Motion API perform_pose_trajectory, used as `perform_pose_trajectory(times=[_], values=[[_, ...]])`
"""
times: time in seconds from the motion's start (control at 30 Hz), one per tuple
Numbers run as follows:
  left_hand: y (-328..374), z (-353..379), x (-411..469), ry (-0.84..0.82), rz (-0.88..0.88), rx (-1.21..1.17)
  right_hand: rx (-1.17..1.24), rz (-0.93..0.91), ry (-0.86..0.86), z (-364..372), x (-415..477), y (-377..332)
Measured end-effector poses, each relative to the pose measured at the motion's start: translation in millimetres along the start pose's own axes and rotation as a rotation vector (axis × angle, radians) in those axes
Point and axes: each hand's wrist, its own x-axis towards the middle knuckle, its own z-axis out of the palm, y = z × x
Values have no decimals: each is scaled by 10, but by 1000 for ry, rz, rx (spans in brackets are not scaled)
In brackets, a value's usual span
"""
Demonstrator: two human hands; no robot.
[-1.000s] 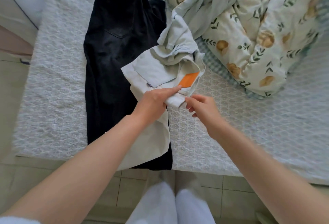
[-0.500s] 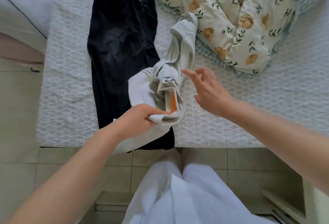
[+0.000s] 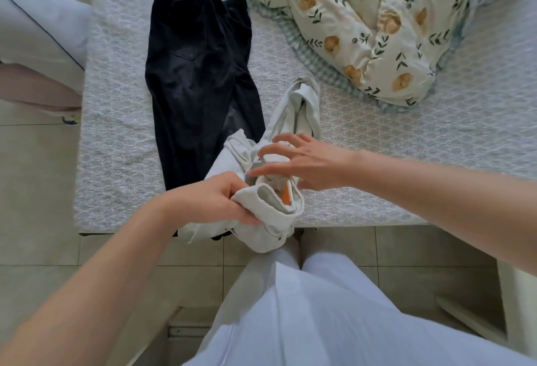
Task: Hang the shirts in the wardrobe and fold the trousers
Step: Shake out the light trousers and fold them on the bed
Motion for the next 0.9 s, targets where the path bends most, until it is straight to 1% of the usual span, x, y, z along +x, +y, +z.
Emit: perform_pose_trajectory(times=[0.07, 0.17, 0.27, 0.33, 0.4, 0.47, 0.53, 0.6, 0.63, 0.67, 0.7, 0.8, 0.9], values=[[33, 2, -44, -47, 1, -56, -4, -51, 20, -38, -31, -60], [14, -7, -84, -59, -24, -77, -51, -115, 17, -29, -77, -108], [-27, -19, -118, -59, -47, -82, -7, -101, -35, -1, -156, -55], [-55, -50, -139, -12, -25, -158, 21, -92, -100, 6, -258, -22], [-94, -111, -156, 46, -23, -286, 116, -94, -106, 44, -368, -48], [-126, -174, -162, 64, -18, -386, 245, -81, -79, 95, -415, -124], [-154, -215, -152, 68, -24, -407, 395, 1, -94, 117, -429, -166], [-176, -231, -138, 67, -41, -393, 582, 120, -132, 87, -410, -181], [-178, -230, -136, 69, -46, -384, 667, 153, -159, 59, -392, -183], [-178, -227, -139, 71, -49, -379, 700, 147, -184, 29, -366, -194], [-180, -228, -143, 75, -50, -376, 669, 112, -204, 4, -333, -214], [-197, -249, -174, 82, -63, -361, 380, -8, -266, -5, -172, -317], [-227, -274, -220, 90, -78, -355, 206, -51, -261, 48, -25, -341]])
